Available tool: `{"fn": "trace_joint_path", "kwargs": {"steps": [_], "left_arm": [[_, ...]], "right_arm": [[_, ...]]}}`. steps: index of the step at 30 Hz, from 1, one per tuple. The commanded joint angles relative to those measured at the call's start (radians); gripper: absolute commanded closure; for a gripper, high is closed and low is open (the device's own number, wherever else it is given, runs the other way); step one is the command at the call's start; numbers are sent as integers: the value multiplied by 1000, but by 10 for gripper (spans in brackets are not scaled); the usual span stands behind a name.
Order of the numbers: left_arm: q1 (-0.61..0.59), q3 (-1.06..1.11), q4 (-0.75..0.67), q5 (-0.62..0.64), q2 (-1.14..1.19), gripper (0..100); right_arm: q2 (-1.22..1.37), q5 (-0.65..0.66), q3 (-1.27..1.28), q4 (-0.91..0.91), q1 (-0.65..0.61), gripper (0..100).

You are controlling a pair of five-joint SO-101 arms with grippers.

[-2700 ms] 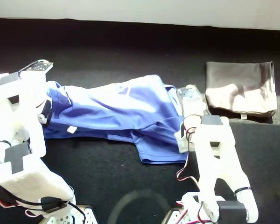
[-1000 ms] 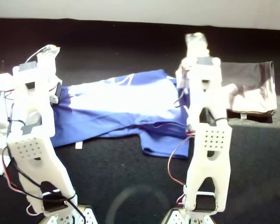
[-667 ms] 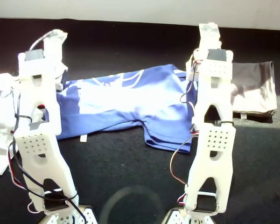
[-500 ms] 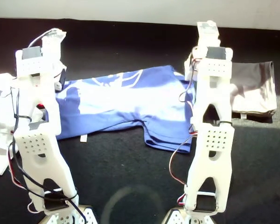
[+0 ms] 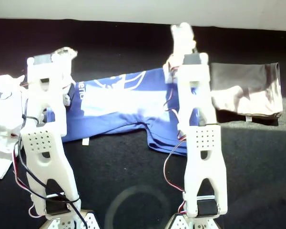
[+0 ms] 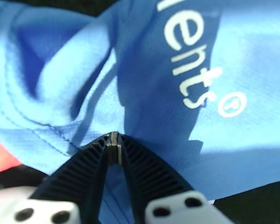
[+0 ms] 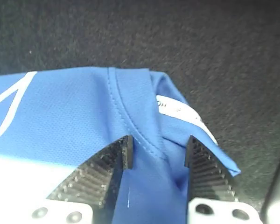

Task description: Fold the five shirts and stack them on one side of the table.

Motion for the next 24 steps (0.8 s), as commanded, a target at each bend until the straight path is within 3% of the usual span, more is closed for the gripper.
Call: {"fn": "trace_joint_path", "kwargs": {"steps": [1, 5, 12, 17, 24], "left_arm": [[8, -27, -8, 6, 56, 990], [5, -70, -2, 6, 73, 990], [5, -70, 0, 6, 73, 990], [5, -70, 0, 6, 74, 990], [5, -68, -2, 6, 74, 990]], "right_arm": [[-4, 2, -4, 33, -33, 881], [-31, 3, -27, 61, -48, 996], [-90, 44, -137, 171, -102, 972], [-94, 121, -176, 303, -119, 872], [-97, 172, -325, 401, -85, 865]]}}
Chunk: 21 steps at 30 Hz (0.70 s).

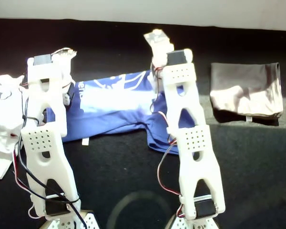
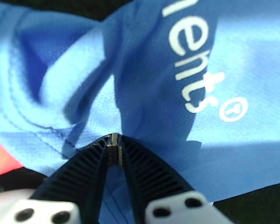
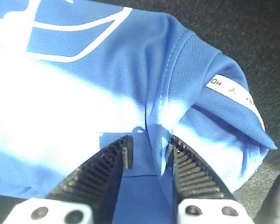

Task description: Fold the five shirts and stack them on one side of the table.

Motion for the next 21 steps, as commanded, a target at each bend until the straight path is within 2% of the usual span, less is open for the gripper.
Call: {"fn": "trace_joint_path", "kwargs": {"steps": [1, 3, 7, 11, 17, 21], "left_arm": [[5, -10, -5, 3, 8, 990], [5, -10, -3, 3, 8, 990], [5, -10, -3, 3, 8, 990], [5, -10, -3, 3, 8, 990], [5, -10, -3, 3, 8, 990], [5, -10, -3, 3, 8, 990]], "right_arm": [[-93, 15, -122, 21, 39, 865], [-91, 11, -185, 21, 74, 865], [-87, -101, -266, 19, 176, 865], [-41, -135, -213, 18, 245, 865], [93, -137, -174, -21, 217, 865], [142, -135, -174, -39, 134, 865]]}}
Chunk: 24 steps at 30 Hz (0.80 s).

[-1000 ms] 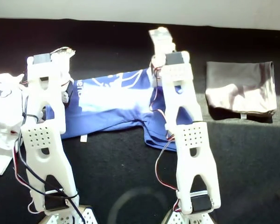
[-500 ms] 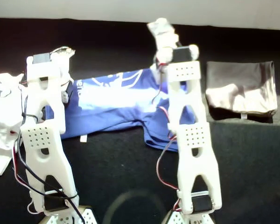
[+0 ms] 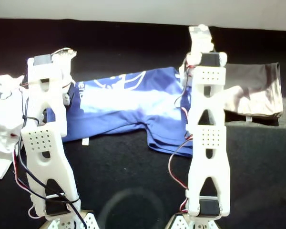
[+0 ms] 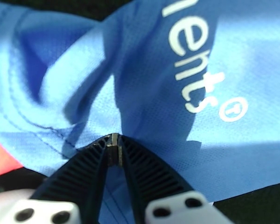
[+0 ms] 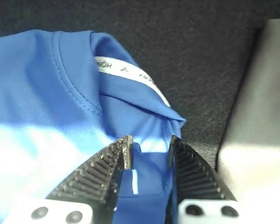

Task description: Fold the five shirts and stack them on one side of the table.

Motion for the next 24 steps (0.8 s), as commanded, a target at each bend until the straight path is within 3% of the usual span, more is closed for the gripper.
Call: {"fn": "trace_joint_path", "kwargs": {"steps": [1, 7, 24], "left_arm": [[5, -10, -3, 3, 8, 990], [5, -10, -3, 3, 8, 990], [5, -10, -3, 3, 8, 990]], "right_arm": [[2, -6, 1, -15, -88, 865], [1, -6, 1, -5, -171, 865], [10, -5, 12, 8, -165, 865]]}}
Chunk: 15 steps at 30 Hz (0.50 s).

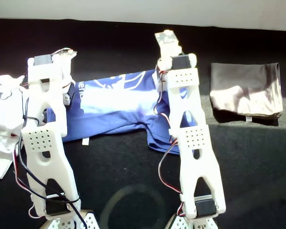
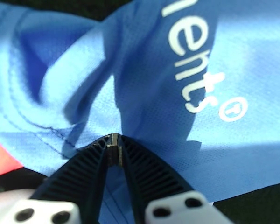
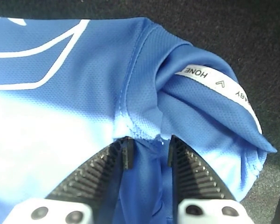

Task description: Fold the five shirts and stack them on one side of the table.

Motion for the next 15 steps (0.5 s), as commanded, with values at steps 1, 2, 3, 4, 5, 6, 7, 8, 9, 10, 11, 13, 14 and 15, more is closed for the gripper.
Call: {"fn": "trace_joint_path", "kwargs": {"steps": [1, 2, 3, 4, 5, 6, 7, 8, 9, 10, 11, 13, 14, 15], "left_arm": [[5, -10, -3, 3, 8, 990], [5, -10, -3, 3, 8, 990], [5, -10, -3, 3, 8, 990], [5, -10, -3, 3, 8, 990], [5, -10, -3, 3, 8, 990], [5, -10, -3, 3, 8, 990], [5, -10, -3, 3, 8, 990], [5, -10, -3, 3, 8, 990], [5, -10, -3, 3, 8, 990], [5, -10, -3, 3, 8, 990], [5, -10, -3, 3, 8, 990], [5, -10, -3, 3, 8, 990], [5, -10, -3, 3, 8, 990], [5, -10, -3, 3, 8, 990]], "right_arm": [[-7, -5, 2, 16, 2, 865], [-7, -5, 2, 30, 10, 865], [-10, -5, 2, 42, 18, 865], [-12, -5, 2, 48, 24, 862], [-8, -6, 2, 48, 27, 861], [-7, -6, 4, 48, 30, 861], [-5, -6, 16, 48, 27, 861], [-7, -6, 39, 48, 19, 861], [-10, -6, 64, 48, 4, 863], [-12, -6, 84, 48, -10, 865], [-12, -6, 96, 48, -21, 868], [-16, -6, 96, 45, -28, 916], [-18, -6, 71, 45, -28, 959], [-18, -6, 28, 45, -25, 995]]}}
